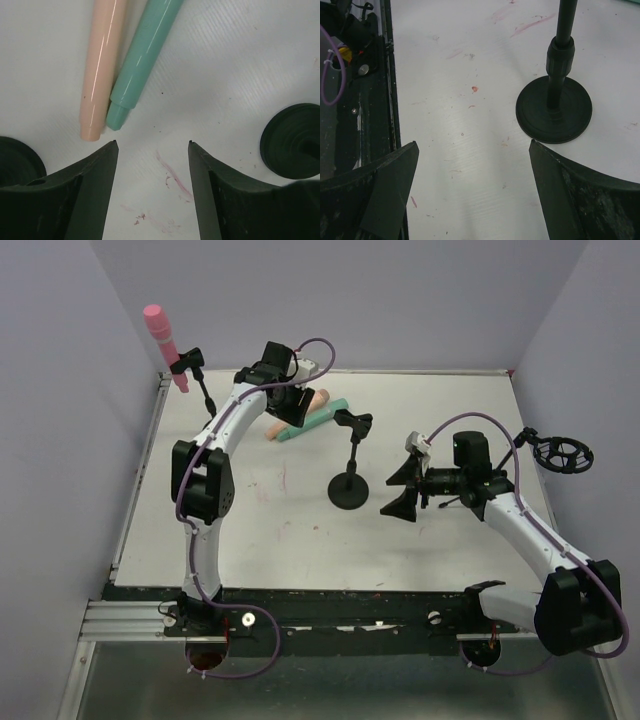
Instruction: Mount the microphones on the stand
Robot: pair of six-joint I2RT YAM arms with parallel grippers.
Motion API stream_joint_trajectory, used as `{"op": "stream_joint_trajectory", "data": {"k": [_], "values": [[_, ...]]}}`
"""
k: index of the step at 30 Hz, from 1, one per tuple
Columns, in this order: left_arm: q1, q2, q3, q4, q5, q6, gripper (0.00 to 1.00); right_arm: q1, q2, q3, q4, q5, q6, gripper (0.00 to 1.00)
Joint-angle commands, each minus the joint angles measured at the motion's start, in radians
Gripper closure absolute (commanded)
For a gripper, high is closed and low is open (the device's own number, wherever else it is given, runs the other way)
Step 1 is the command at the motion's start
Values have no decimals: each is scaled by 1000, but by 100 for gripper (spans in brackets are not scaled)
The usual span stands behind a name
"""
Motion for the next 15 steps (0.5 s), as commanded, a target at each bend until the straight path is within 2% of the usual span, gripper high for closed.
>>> {"op": "stream_joint_trajectory", "data": {"k": [1,15], "values": [[2,64,91,-51,141,9,34,-5,11,28,-23,-4,-26,0],[-5,184,205,-35,80,-79,30,-8,17,36,-38,-4,-35,0]]}}
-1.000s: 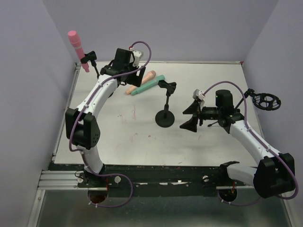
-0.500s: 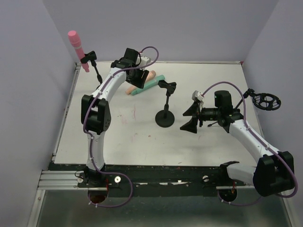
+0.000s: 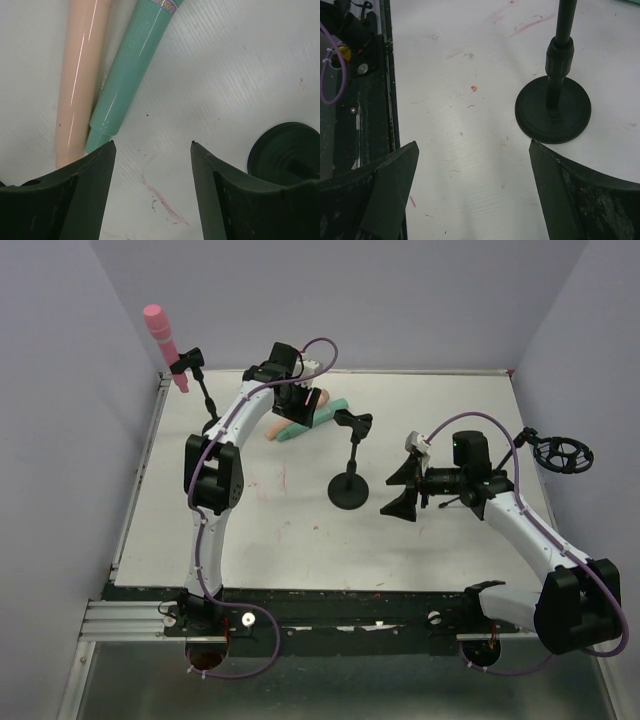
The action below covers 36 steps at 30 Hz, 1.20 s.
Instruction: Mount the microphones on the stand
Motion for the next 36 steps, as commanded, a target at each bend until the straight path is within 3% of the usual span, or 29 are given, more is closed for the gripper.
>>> {"op": "stream_joint_trajectory", "data": {"k": [1,10,14,21,27,32,36], "values": [[-2,31,42,1,-14,-27,30,-7,9,30,-33,-4,-21,0],[-2,38,44,1,-11,-45,30,-9,14,33,-36,-5,-26,0],[-1,-52,-7,30,-24,-66,30,-7,18,34,-34,-10,-20,0],[-1,-463,-436,305,-6,-129,28,-4,66,128,-103,66,-6,0],[5,-734,-677,375,-21,-134,23,-4,161,362,-260,200,50,0],[42,-963,-881,449,-47,-183,21,-4,205,461,-311,306,90,0],[82,-1179,-1083,533,-47,-220,7,-4,254,533,-308,447,135,0]]}}
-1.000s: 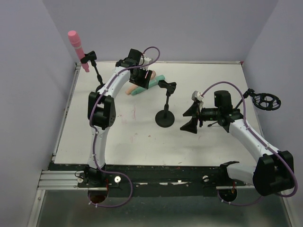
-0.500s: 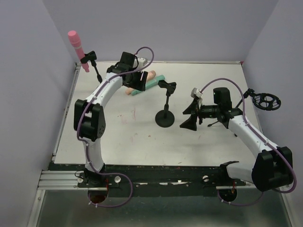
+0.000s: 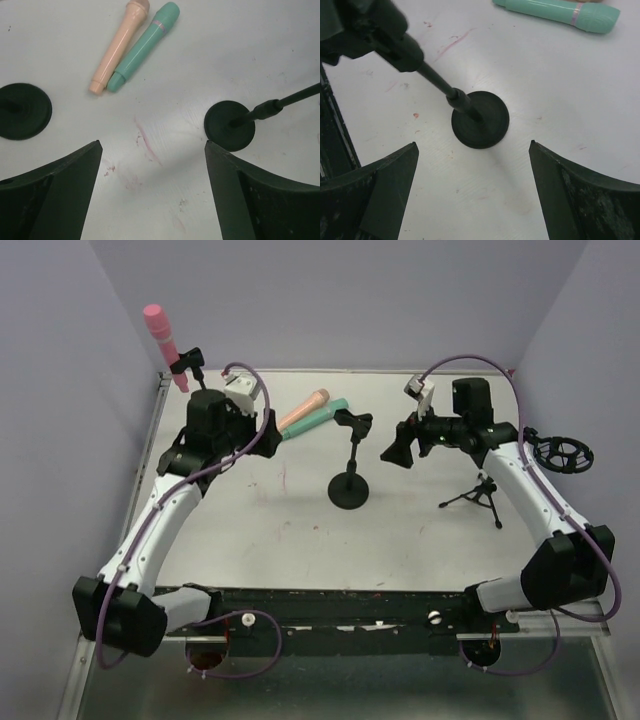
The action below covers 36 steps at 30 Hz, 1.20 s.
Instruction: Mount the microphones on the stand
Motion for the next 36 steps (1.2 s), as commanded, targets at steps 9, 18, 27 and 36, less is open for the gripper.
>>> {"op": "stream_joint_trajectory", "data": {"k": [9,18,27,36], "values": [[54,-519,-491,162,-163,-13,1,-4,217,206,18,400,199,0],[56,-573,-554,196,-197,-3,1,47,528,518,18,611,448,0],[59,-564,-549,195,-205,10,1,149,824,827,-34,742,684,0],[67,-550,-540,198,-203,19,1,172,1027,1036,-51,783,836,3]]}}
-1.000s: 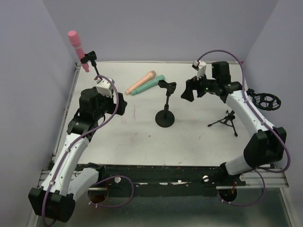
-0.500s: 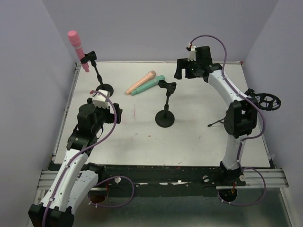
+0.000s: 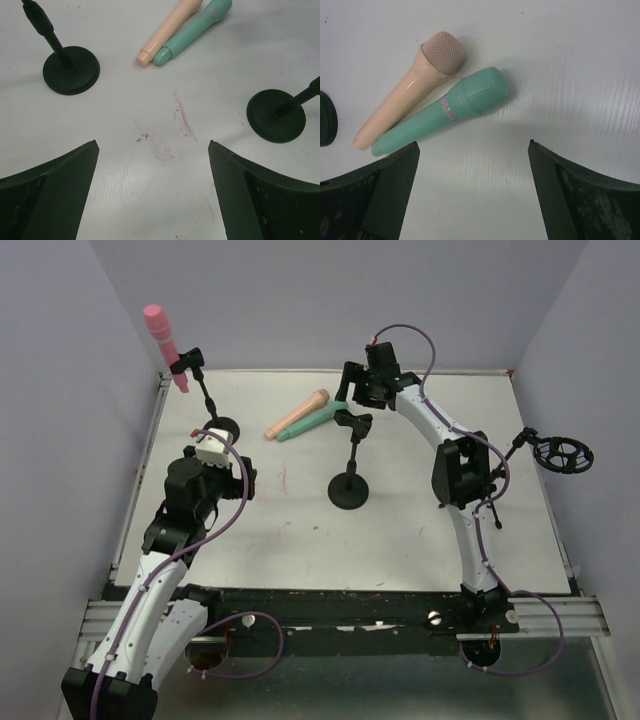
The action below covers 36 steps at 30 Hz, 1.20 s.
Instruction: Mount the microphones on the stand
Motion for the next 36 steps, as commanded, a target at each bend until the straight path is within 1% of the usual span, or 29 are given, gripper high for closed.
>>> {"op": "stream_joint_trajectory", "data": {"k": [1,2,5,23,36], "values": [[10,1,25,23,-20,20,1,13,75,85,-23,80,80,3],[9,2,25,23,-20,18,1,24,87,94,-23,125,79,3],[12,9,27,23,-15,21,1,44,127,122,-19,176,76,3],[16,33,30,26,-8,23,1,58,247,211,71,203,125,3],[21,48,34,26,-1,24,1,75,290,234,83,267,102,4]]}}
